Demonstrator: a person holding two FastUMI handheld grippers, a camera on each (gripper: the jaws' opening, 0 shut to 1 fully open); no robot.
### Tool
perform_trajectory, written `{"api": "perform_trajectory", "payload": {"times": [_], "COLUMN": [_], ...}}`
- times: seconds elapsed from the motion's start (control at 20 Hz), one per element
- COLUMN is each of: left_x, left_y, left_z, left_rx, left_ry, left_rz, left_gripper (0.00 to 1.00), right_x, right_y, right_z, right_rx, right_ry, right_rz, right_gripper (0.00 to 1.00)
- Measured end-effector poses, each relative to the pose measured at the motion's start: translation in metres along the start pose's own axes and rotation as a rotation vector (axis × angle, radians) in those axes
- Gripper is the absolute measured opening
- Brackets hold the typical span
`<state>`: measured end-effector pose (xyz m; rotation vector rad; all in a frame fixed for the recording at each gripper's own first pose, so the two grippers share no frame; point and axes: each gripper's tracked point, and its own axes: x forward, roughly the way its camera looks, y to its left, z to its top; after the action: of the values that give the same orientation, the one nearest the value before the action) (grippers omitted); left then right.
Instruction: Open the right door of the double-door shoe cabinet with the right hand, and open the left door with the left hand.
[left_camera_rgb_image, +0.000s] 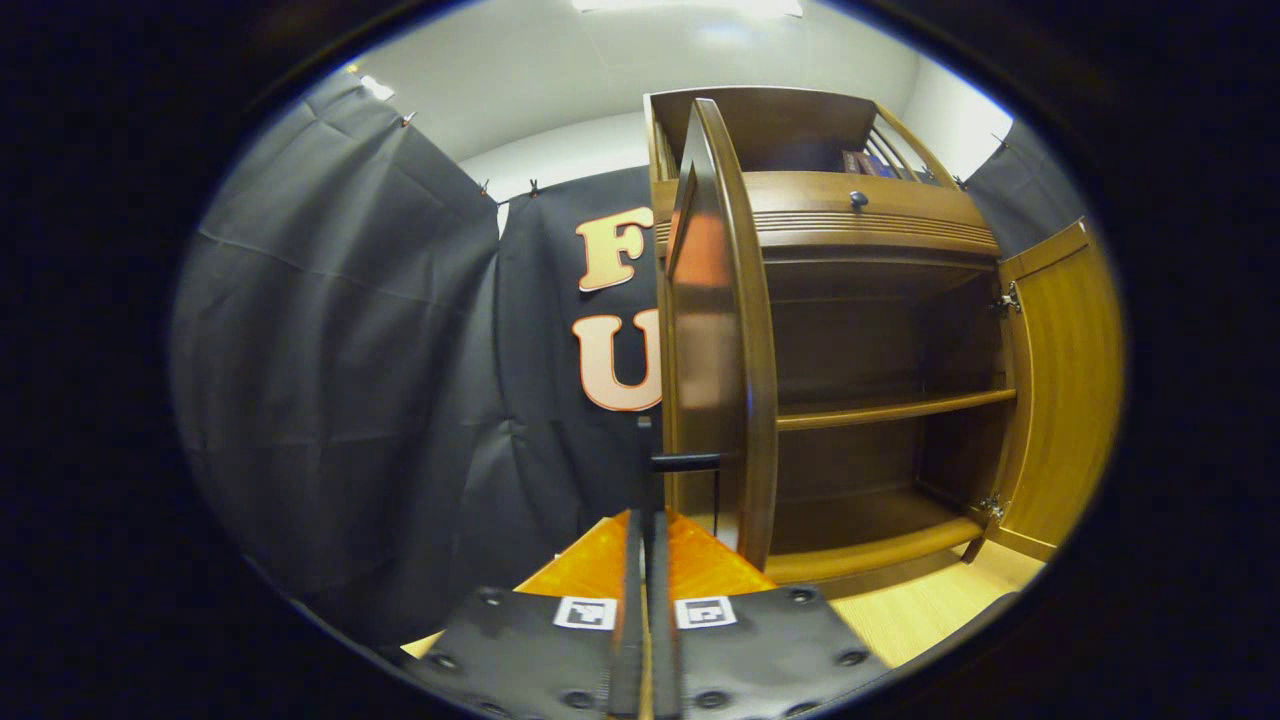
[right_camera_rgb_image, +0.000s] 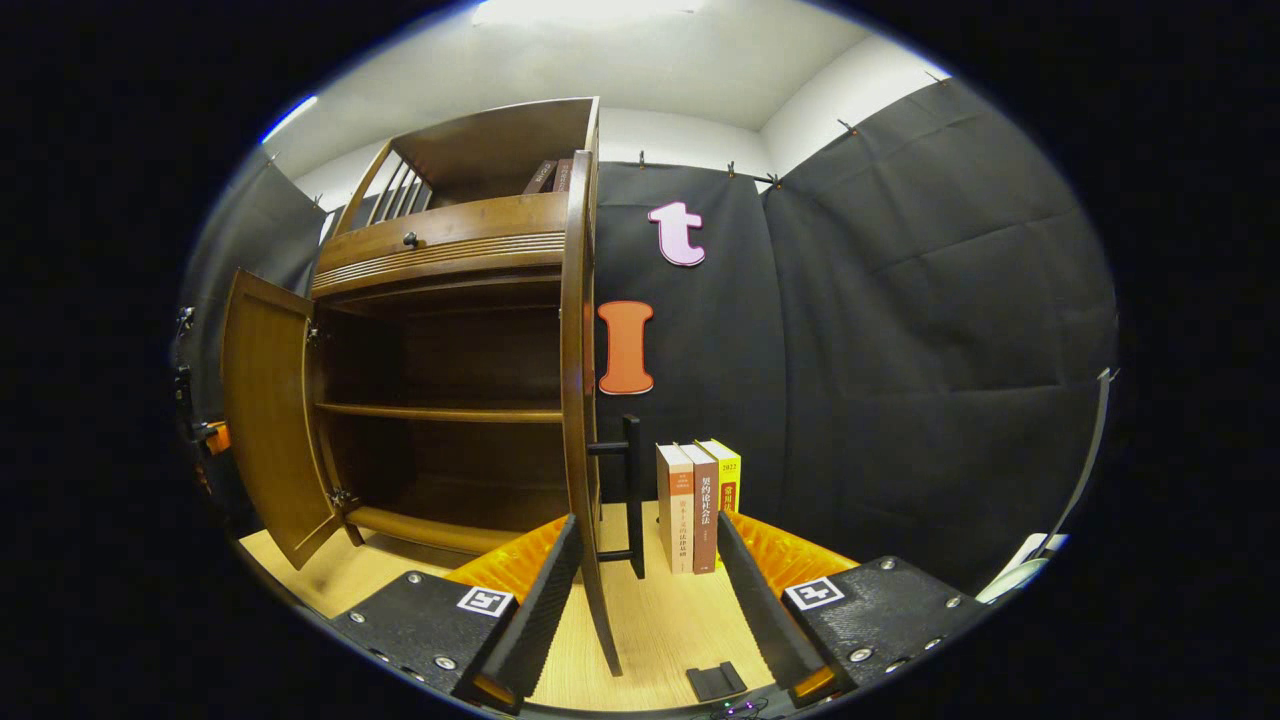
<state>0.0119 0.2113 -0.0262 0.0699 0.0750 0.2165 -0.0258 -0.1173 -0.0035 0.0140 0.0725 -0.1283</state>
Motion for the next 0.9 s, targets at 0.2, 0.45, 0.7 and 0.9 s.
{"api": "perform_trajectory", "payload": {"times": [0.2,0.45,0.7,0.9], "left_x": [0.008,0.014,0.015,0.019], "left_y": [0.012,0.05,0.071,0.081], "left_z": [-0.003,-0.006,-0.008,-0.01], "left_rx": [0.007,-0.032,-0.036,-0.023], "left_ry": [0.005,0.01,0.003,0.008], "left_rz": [-0.099,-0.233,-0.33,-0.382], "left_gripper": [0.08,0.08,0.08,0.1], "right_x": [-0.002,-0.001,0.004,0.008], "right_y": [0.017,0.046,0.062,0.061], "right_z": [0.006,0.009,0.022,0.032], "right_rx": [-0.011,-0.034,0.0,0.0], "right_ry": [-0.005,0.0,-0.01,-0.012], "right_rz": [0.004,0.03,0.03,0.006], "right_gripper": [0.83,0.84,0.83,0.83]}}
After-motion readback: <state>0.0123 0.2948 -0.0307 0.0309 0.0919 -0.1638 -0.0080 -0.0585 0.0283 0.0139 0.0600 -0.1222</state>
